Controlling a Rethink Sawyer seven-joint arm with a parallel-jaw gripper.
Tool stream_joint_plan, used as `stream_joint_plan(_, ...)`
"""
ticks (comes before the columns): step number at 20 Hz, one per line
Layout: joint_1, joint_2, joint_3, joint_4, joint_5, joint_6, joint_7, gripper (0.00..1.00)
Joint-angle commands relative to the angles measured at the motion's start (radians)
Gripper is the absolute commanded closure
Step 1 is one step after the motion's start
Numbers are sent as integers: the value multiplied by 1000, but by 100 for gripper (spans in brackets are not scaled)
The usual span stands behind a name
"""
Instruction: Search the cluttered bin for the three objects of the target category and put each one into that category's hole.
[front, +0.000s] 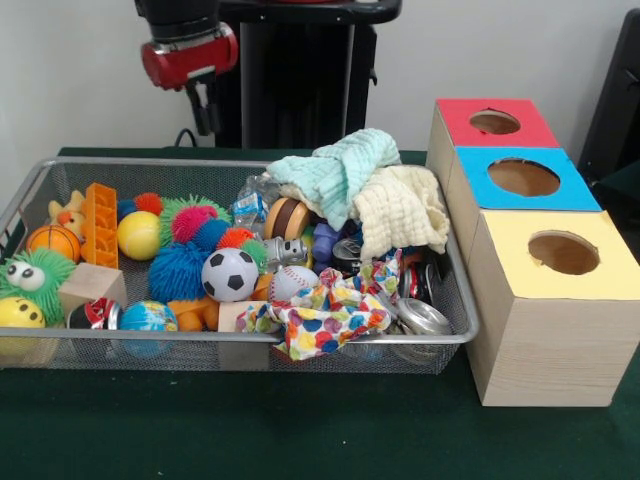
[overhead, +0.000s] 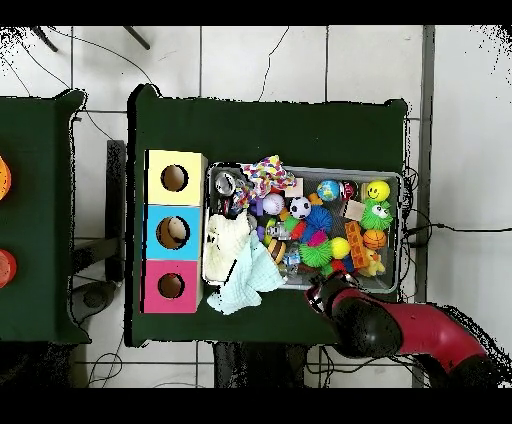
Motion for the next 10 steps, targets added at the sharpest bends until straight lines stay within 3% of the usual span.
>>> stream_joint_plan(1, -29, -138, -88, -40, 15, 44, 128, 100)
stream_joint_plan(10, -116, -154, -48, -58, 61, 85, 55, 100)
